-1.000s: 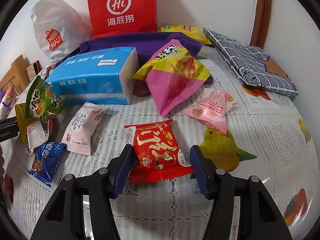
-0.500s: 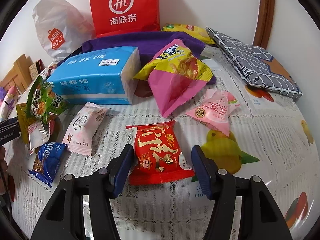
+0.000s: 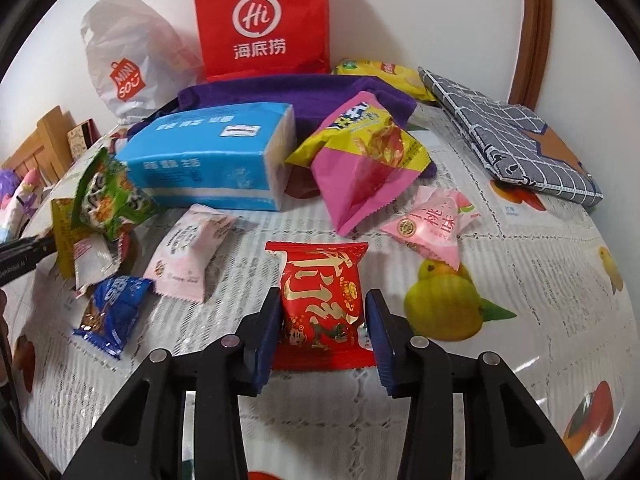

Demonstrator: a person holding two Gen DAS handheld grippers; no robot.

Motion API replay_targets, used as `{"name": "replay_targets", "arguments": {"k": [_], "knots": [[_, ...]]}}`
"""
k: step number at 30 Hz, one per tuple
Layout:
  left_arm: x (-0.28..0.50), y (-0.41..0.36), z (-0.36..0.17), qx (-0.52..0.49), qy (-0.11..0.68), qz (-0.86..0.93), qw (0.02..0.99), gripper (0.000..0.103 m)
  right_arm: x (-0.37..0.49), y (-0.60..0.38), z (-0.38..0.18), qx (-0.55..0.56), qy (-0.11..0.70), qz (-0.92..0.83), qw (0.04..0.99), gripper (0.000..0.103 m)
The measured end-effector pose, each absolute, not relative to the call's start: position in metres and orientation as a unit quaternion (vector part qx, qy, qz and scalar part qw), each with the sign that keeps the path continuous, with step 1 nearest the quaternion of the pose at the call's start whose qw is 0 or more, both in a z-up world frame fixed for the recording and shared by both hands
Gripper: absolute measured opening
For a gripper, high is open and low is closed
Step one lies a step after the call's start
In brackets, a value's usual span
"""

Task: Organize snacks
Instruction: 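Grasp the pink strawberry-bear stick snack with left tool while right tool grasps the red gold-lettered packet, then carry both snacks onto the purple towel and open both tools to release them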

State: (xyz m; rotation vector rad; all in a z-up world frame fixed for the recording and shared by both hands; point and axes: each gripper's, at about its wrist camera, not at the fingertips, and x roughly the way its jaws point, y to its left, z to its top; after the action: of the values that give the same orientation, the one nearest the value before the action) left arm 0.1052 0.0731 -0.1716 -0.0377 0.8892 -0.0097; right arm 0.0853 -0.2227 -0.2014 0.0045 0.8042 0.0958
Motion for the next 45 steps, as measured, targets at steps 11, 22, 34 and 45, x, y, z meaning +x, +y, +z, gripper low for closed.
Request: {"name": "replay_targets", "arguments": {"k": [11,22,34,45], "knots": [[0.094,0.072,-0.137,-0.041,0.418,-0.016,0.907,0.020,0.083,-0.227,-0.154,0.008,0.351,0.062,0.934,0.042],[0.117,0.053,-0.087,-0.025,0.401,-0.021,0.915,0.020,0.117,-0.217,-0.084,-0.011,0.309,0.067,0.949,0.042],[0.194,0.037,-0.034,-0.004,0.389,-0.028,0.921,0.020,0.198,-0.204,-0.037,0.008,0.306,0.079,0.949,0.042],[0.282,0.015,-0.031,0.013,0.392,-0.036,0.919,0.020,0.278,-0.188,-0.035,0.016,0.314,0.088,0.945,0.042]]}}
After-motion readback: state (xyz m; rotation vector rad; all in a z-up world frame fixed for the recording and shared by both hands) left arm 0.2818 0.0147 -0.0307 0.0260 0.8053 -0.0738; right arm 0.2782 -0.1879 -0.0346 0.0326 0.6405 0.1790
